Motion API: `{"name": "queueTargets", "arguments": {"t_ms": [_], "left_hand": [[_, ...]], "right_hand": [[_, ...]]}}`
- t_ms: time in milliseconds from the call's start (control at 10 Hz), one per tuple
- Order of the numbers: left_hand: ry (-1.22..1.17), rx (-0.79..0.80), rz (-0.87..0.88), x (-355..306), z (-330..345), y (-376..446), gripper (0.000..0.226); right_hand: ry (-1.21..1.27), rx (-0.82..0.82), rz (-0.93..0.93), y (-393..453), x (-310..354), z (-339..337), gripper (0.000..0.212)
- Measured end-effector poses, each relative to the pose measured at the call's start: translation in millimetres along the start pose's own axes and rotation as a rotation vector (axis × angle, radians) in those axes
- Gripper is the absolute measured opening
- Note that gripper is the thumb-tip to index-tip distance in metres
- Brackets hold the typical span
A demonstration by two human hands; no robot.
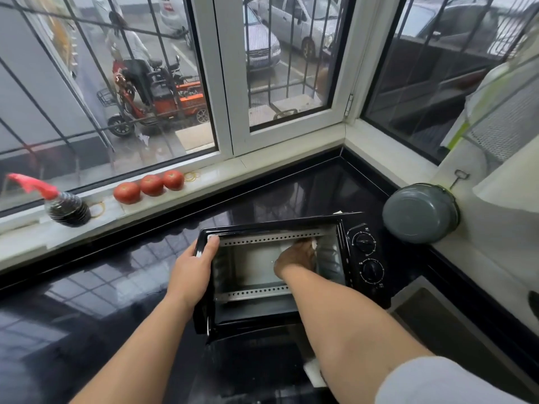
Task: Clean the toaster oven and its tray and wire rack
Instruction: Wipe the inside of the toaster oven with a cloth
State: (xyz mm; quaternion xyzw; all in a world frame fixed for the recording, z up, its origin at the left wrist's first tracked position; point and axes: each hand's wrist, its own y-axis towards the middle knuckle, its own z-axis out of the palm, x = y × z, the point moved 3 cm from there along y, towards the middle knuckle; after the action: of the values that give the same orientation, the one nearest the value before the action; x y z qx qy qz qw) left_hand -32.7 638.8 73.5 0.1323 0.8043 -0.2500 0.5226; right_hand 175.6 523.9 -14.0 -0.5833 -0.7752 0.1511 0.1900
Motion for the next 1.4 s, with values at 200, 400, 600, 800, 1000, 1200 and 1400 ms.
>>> {"name": "queueTargets", "arguments": {"t_ms": [200, 400, 600, 800, 1000, 1200, 1400], "left_hand": [[0.024, -0.018, 0.007, 2, 2, 2, 0.050], [0.045, -0.024, 0.021, 4, 0, 2, 0.048], [0.046, -0.020, 0.004, 0, 1, 2, 0.033], [0.040, -0.017, 0.000, -5, 2, 2, 0.024], [0.019, -0.021, 0.000, -5, 1, -2, 0.029], [0.021, -0.010, -0.019, -7, 1, -4, 0.025], [0.018, -0.008, -0.017, -6, -1, -7, 0.027]], "right_hand": [[-0.142, 0.285, -0.097, 9, 2, 25, 0.044], [-0.344, 0.356, -0.183, 4, 5, 13, 0.040], [-0.424, 0.423, -0.247, -1, 8, 4, 0.040], [-0.510, 0.580, -0.369, -21, 44, 8, 0.041], [-0.216, 0.653, -0.654, -46, 92, 26, 0.051], [0.301, 0.515, -0.460, -33, 83, 29, 0.034], [0.267, 0.125, -0.151, -22, 60, 10, 0.032]]}}
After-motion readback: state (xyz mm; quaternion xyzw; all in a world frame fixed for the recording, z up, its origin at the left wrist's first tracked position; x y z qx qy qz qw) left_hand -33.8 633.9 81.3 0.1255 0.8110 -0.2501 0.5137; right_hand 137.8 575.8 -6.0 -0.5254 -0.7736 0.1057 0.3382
